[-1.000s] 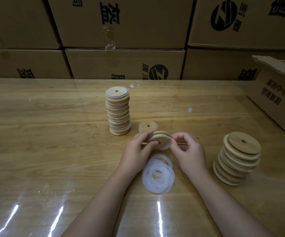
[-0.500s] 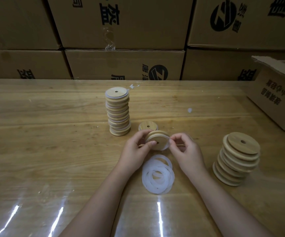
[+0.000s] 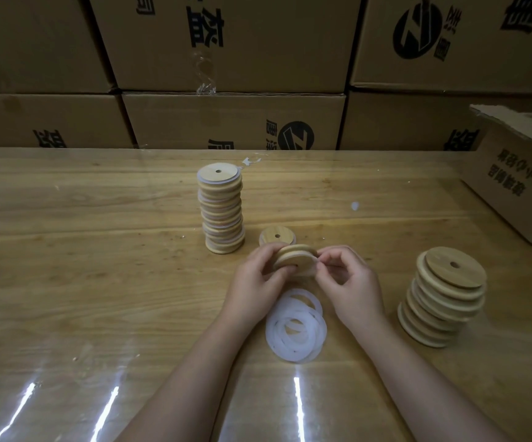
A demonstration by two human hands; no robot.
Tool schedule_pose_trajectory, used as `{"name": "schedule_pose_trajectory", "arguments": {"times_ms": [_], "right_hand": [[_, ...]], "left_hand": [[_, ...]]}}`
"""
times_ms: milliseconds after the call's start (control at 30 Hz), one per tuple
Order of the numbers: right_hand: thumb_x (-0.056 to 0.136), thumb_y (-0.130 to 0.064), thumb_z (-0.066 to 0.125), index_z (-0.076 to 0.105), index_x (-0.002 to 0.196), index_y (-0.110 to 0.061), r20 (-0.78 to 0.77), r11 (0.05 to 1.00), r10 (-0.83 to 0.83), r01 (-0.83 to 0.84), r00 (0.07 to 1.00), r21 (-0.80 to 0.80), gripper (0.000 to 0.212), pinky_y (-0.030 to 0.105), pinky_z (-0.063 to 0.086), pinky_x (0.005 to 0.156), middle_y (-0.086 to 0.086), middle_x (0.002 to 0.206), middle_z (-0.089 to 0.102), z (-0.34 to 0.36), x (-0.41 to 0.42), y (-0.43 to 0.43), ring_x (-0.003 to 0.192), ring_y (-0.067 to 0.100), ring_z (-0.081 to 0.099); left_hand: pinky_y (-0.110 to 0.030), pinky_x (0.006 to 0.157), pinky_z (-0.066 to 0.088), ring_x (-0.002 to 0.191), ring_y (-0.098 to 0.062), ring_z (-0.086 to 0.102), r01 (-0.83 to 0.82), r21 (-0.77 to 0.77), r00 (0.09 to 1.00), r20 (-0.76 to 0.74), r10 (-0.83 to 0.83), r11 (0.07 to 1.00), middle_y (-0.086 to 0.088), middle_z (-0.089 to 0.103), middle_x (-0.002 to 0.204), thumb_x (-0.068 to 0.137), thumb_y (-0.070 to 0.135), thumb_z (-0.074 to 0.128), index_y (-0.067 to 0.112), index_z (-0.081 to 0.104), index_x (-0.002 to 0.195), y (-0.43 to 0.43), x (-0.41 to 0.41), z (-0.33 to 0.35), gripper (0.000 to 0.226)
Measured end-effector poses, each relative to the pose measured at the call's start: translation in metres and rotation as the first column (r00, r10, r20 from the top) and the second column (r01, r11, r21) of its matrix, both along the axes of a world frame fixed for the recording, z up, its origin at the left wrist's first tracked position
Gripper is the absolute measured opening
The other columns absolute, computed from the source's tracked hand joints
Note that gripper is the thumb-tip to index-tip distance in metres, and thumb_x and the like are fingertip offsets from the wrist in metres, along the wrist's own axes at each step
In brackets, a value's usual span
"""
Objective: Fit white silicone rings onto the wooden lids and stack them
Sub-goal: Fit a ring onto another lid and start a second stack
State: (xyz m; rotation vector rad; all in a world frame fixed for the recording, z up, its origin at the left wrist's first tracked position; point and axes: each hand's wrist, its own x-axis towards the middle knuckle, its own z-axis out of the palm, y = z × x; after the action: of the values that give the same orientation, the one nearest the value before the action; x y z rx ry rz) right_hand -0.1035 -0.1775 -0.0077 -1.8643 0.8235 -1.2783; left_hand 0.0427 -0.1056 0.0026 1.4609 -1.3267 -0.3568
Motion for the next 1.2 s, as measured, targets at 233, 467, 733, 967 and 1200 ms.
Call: {"name": "schedule_pose_trajectory", "arguments": {"times_ms": [233,467,733,967,1200], "right_hand": [[0.079,0.004,0.064,0.059,0.079,-0.024,-0.015,1.000,-0.012,0.012,1.000,-0.014,0.028,0.009,0.046,0.073,-0.004,0.087,0.064,0.0019,0.0002,0.0000,0.082,0.003,0.061],[0.081,0.001,0.064,0.060,0.077,-0.027,-0.002,0.998,0.005,-0.005,1.000,0.056,0.029,0.008,0.044,0.069,-0.004,0.083,0.064,0.0024,0.0002,-0.0003,0.076,0.003,0.060],[0.083,0.001,0.062,0.060,0.077,-0.024,-0.007,0.998,0.049,-0.049,0.999,0.045,0.026,0.009,0.043,0.072,-0.007,0.086,0.060,0.0054,-0.0005,0.0005,0.081,0.001,0.057],[0.085,-0.002,0.062,0.062,0.077,-0.024,0.040,0.987,0.074,-0.079,0.996,0.138,0.024,0.012,0.044,0.074,-0.010,0.084,0.060,0.0071,-0.0016,0.0000,0.081,0.000,0.057],[0.085,-0.002,0.062,0.066,0.076,-0.024,0.090,0.982,0.077,-0.091,0.993,0.164,0.024,0.009,0.043,0.072,-0.010,0.084,0.062,0.0096,-0.0032,0.0009,0.081,-0.002,0.057]], "left_hand": [[-0.016,0.081,0.045,0.090,0.001,0.060,0.027,-0.003,0.998,-0.057,-0.027,1.000,0.014,0.065,0.094,0.081,0.005,0.068,0.035,0.059,0.101,0.0006,-0.0003,0.0030,0.037],[-0.019,0.082,0.048,0.091,-0.003,0.063,0.055,0.026,0.984,-0.172,-0.049,0.998,0.010,0.067,0.097,0.082,0.003,0.068,0.032,0.059,0.104,-0.0005,0.0005,0.0018,0.038],[-0.019,0.081,0.049,0.090,-0.003,0.063,0.032,0.042,0.985,-0.169,-0.025,0.999,0.009,0.067,0.098,0.082,0.004,0.068,0.028,0.059,0.108,-0.0017,-0.0001,0.0010,0.036],[-0.012,0.079,0.045,0.089,0.005,0.060,0.032,0.051,0.991,-0.131,-0.025,0.998,0.011,0.065,0.099,0.083,0.007,0.068,0.024,0.058,0.111,0.0003,-0.0007,0.0027,0.034],[-0.013,0.076,0.046,0.084,0.007,0.060,0.044,0.103,0.995,-0.093,-0.034,0.994,0.010,0.065,0.099,0.084,0.012,0.067,0.023,0.059,0.115,0.0009,-0.0016,0.0030,0.033]]}}
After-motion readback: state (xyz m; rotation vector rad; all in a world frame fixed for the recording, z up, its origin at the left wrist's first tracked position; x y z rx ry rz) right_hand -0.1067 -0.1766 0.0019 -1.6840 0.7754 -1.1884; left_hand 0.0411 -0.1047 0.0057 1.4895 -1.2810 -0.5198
